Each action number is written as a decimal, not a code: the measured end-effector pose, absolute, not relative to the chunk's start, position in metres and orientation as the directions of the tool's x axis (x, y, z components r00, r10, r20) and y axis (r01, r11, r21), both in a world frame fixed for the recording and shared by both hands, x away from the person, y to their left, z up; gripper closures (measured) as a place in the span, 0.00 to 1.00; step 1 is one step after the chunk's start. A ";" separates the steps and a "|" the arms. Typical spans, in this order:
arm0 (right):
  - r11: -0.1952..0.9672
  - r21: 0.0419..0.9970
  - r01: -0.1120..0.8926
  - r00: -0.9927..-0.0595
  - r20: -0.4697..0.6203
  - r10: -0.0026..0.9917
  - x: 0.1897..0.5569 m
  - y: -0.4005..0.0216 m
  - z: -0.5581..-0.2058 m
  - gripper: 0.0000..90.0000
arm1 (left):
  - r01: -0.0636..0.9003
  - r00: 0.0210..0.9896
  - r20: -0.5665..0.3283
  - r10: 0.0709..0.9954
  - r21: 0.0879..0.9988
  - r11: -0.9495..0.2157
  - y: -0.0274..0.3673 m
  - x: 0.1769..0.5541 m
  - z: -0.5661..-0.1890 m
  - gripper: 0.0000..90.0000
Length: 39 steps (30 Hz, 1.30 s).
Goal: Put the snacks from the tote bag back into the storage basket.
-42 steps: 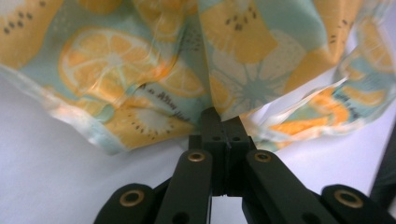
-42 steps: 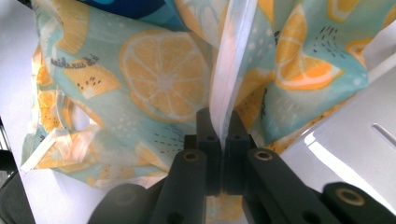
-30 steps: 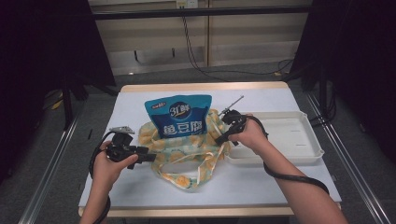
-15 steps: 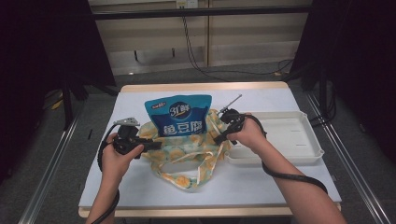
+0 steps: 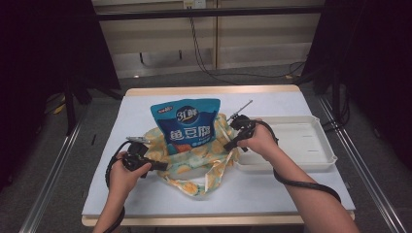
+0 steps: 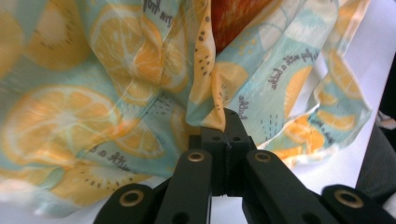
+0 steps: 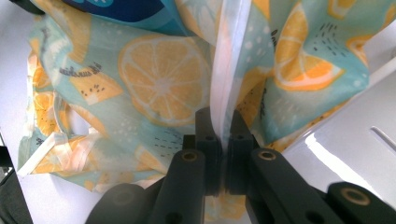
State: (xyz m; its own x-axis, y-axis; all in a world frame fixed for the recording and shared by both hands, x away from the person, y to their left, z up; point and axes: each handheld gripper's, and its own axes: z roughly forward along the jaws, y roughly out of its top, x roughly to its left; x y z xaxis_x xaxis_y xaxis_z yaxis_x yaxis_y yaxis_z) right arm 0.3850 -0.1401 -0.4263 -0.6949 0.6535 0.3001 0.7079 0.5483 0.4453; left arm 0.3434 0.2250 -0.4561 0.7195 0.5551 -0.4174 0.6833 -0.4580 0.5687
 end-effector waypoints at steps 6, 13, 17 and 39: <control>0.546 0.449 0.707 -0.695 0.299 0.654 0.385 -0.141 -0.421 0.89 | 0.658 0.733 -0.369 0.571 0.597 -0.459 0.226 0.343 -0.446 0.94; 0.556 0.464 0.689 -0.707 0.262 0.657 0.382 -0.144 -0.409 0.65 | 0.655 0.712 -0.329 0.620 0.629 -0.419 0.229 0.341 -0.427 0.44; 0.568 0.484 0.666 -0.727 0.248 0.640 0.381 -0.146 -0.397 0.58 | 0.647 0.714 -0.322 0.621 0.642 -0.411 0.230 0.340 -0.419 0.28; 0.585 0.585 0.561 -0.795 0.186 0.577 0.386 -0.129 -0.327 0.31 | 0.668 0.701 -0.349 0.622 0.626 -0.402 0.233 0.344 -0.408 0.11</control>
State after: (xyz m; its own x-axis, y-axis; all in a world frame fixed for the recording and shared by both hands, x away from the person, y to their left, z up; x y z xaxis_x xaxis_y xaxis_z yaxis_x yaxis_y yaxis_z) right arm 0.3860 -0.1291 -0.3271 -0.7954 0.5767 0.1864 0.5614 0.5853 0.5850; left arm 0.3445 0.2333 -0.4083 0.7010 0.6219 -0.3490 0.6681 -0.4016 0.6264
